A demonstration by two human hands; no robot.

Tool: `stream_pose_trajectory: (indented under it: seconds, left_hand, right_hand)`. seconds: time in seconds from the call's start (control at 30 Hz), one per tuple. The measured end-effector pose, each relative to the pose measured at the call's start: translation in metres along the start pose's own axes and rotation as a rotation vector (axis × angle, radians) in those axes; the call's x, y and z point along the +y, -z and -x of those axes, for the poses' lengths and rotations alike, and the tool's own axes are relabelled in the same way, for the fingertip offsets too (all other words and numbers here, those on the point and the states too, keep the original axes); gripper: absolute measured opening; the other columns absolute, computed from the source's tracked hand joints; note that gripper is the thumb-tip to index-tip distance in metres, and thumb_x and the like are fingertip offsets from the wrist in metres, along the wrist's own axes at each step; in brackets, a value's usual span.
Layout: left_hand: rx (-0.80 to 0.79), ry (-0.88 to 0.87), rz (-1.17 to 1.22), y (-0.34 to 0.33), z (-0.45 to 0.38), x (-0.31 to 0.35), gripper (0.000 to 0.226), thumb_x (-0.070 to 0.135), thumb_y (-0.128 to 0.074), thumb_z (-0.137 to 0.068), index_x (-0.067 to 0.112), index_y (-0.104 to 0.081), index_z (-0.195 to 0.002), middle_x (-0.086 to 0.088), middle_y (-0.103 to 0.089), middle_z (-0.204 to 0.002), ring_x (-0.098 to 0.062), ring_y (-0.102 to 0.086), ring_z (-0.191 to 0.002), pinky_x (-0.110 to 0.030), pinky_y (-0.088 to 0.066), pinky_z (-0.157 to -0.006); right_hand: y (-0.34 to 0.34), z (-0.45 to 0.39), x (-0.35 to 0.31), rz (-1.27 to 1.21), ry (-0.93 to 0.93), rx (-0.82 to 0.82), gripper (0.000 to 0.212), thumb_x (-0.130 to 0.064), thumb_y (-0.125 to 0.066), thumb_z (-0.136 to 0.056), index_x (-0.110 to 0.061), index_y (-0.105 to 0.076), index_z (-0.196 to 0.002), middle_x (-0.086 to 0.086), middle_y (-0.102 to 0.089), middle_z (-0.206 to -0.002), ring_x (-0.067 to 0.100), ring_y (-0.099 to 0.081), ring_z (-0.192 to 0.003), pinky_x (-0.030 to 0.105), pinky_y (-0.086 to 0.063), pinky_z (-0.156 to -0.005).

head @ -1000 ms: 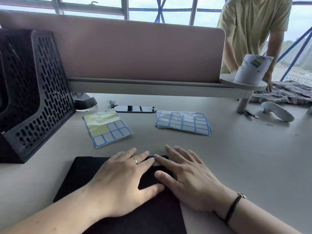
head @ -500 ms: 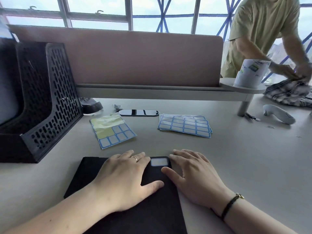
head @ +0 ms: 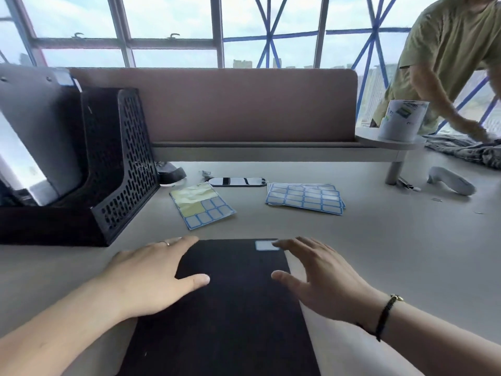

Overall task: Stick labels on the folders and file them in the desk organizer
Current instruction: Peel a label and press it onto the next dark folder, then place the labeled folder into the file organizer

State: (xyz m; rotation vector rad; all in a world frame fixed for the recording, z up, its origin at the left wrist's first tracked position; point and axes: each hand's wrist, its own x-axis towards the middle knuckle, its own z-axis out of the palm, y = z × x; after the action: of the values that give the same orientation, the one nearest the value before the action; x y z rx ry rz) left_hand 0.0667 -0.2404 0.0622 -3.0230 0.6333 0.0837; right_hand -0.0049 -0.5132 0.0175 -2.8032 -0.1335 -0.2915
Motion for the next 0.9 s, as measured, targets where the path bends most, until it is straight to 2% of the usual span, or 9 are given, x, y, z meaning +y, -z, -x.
stream_pose_trajectory:
  seconds: [0.17,0.27,0.4,0.5,0.57,0.63,0.7,0.77,0.9]
  left_hand:
    - [0.076,0.154,0.023,-0.017,0.021,-0.021,0.082,0.085,-0.035,-0.080,0.042,-0.024,-0.149,0.016,-0.048,-0.144,-0.013,-0.044,-0.134,-0.038,-0.044,-0.096]
    - [0.060,0.180,0.240,-0.026,0.029,-0.022,0.082,0.079,-0.050,-0.078,0.045,-0.025,-0.148,0.010,-0.053,-0.141,-0.015,-0.051,-0.129,-0.036,-0.046,-0.096]
    - [-0.012,0.254,1.056,-0.023,0.036,-0.024,0.091,0.048,-0.084,-0.066,0.036,-0.040,-0.145,-0.005,-0.054,-0.140,-0.015,-0.057,-0.123,-0.031,-0.046,-0.097]
    - [0.017,0.385,1.561,-0.020,0.036,-0.023,0.080,0.003,-0.076,-0.081,0.019,-0.037,-0.149,-0.005,-0.064,-0.114,-0.016,-0.064,-0.101,-0.033,-0.043,-0.092]
    - [0.049,0.449,1.634,-0.023,0.036,-0.029,0.078,-0.009,-0.068,-0.084,0.009,-0.032,-0.151,-0.010,-0.064,-0.112,-0.023,-0.064,-0.104,-0.039,-0.044,-0.100]
    - [0.033,0.443,1.612,-0.023,0.039,-0.035,0.058,-0.012,-0.064,-0.085,0.002,-0.049,-0.140,-0.017,-0.067,-0.120,-0.029,-0.064,-0.111,-0.042,-0.046,-0.103]
    - [-0.024,0.375,1.570,-0.021,0.047,-0.040,0.038,-0.014,-0.058,-0.087,0.009,-0.073,-0.113,-0.011,-0.074,-0.110,-0.023,-0.070,-0.100,-0.038,-0.050,-0.092]
    - [-0.040,0.332,1.596,-0.016,0.053,-0.046,0.044,-0.016,-0.057,-0.086,0.021,-0.079,-0.096,0.005,-0.078,-0.097,-0.013,-0.073,-0.085,-0.036,-0.053,-0.082]
    - [0.019,0.299,1.616,-0.006,0.059,-0.068,0.070,-0.013,-0.063,-0.084,0.031,-0.052,-0.136,0.012,-0.058,-0.129,-0.012,-0.065,-0.108,-0.034,-0.056,-0.076]
  right_hand:
    - [0.003,0.025,-0.034,-0.012,0.059,-0.190,0.078,-0.082,-0.049,-0.077,-0.048,-0.029,-0.145,-0.027,-0.045,-0.139,-0.002,-0.040,-0.130,0.021,-0.031,-0.109]
    - [-0.009,0.031,-0.051,0.093,0.123,-0.249,0.082,-0.084,-0.039,-0.081,-0.047,-0.018,-0.150,-0.024,-0.033,-0.151,0.001,-0.026,-0.141,0.025,-0.021,-0.116]
    - [-0.026,0.029,-0.059,0.109,0.074,-0.329,0.082,-0.086,-0.017,-0.078,-0.051,-0.008,-0.152,-0.024,-0.006,-0.163,0.003,0.003,-0.151,0.041,-0.001,-0.123]
    - [-0.030,0.028,-0.061,0.065,0.053,-0.343,0.084,-0.085,-0.008,-0.072,-0.056,-0.004,-0.150,-0.028,0.003,-0.162,0.000,0.011,-0.149,0.043,0.006,-0.123]
    - [-0.029,0.027,-0.061,0.054,0.051,-0.337,0.082,-0.085,-0.007,-0.071,-0.059,-0.004,-0.149,-0.029,0.005,-0.161,-0.001,0.012,-0.149,0.042,0.006,-0.123]
    - [-0.030,0.026,-0.064,0.047,0.051,-0.335,0.082,-0.085,-0.005,-0.070,-0.061,-0.006,-0.148,-0.031,0.005,-0.160,-0.002,0.012,-0.149,0.040,0.007,-0.123]
    - [-0.031,0.023,-0.069,0.041,0.056,-0.330,0.083,-0.086,-0.003,-0.068,-0.063,-0.005,-0.147,-0.033,0.007,-0.159,-0.003,0.012,-0.148,0.040,0.006,-0.123]
    - [-0.032,0.017,-0.076,0.036,0.064,-0.316,0.085,-0.087,0.001,-0.065,-0.064,-0.002,-0.147,-0.033,0.010,-0.158,-0.002,0.013,-0.148,0.039,0.006,-0.123]
    - [-0.037,-0.004,-0.099,0.019,0.104,-0.289,0.082,-0.086,0.005,-0.062,-0.069,0.003,-0.142,-0.032,0.014,-0.158,0.001,0.013,-0.149,0.036,0.004,-0.123]
